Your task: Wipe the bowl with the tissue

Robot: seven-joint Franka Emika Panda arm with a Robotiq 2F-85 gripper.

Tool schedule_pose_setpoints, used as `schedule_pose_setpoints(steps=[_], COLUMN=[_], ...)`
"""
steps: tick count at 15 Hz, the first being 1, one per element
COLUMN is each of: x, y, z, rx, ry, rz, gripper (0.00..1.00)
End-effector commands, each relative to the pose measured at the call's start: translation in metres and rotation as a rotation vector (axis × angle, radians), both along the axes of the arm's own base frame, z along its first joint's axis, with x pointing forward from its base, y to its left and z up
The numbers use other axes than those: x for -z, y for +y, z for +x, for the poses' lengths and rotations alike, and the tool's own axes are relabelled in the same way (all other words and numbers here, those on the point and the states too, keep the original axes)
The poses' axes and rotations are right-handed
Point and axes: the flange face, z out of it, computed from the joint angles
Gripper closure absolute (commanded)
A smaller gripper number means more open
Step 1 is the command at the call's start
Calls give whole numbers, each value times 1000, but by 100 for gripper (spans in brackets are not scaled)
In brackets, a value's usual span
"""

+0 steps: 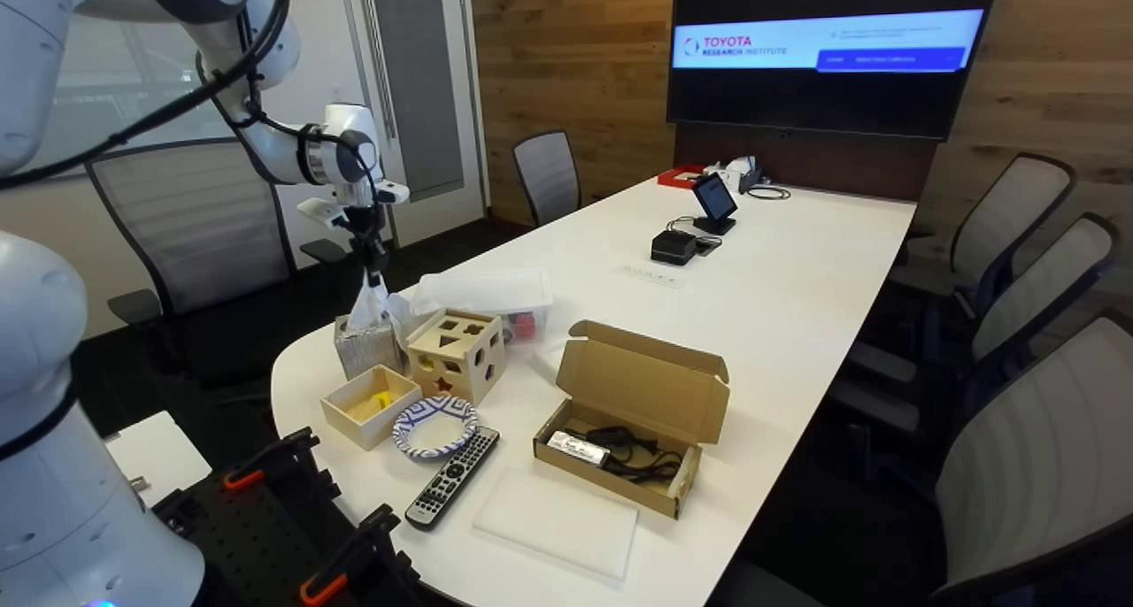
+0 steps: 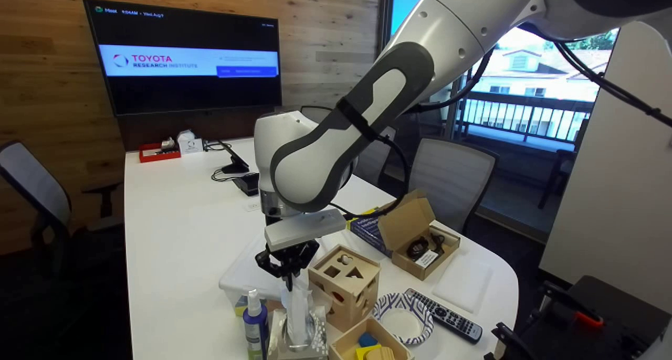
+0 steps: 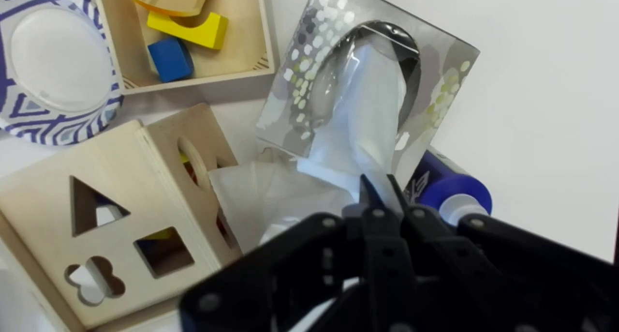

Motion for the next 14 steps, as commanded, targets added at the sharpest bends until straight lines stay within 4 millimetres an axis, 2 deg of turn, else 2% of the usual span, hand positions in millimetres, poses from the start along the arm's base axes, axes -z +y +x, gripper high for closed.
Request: schedule_pose_setpoints(steps=[1, 5, 8, 10, 12, 14], x=[-44, -97, -134, -154, -168, -171], y=[10, 19, 16, 8, -9, -26], z=[-2, -7, -9, -12, -20, -33], rx=[-94, -197, -212, -176, -37, 60], ry=[18, -33, -107, -147, -169, -182], rz=[11, 3, 23, 24, -36, -87], gripper=[100, 100, 100, 100, 100, 100])
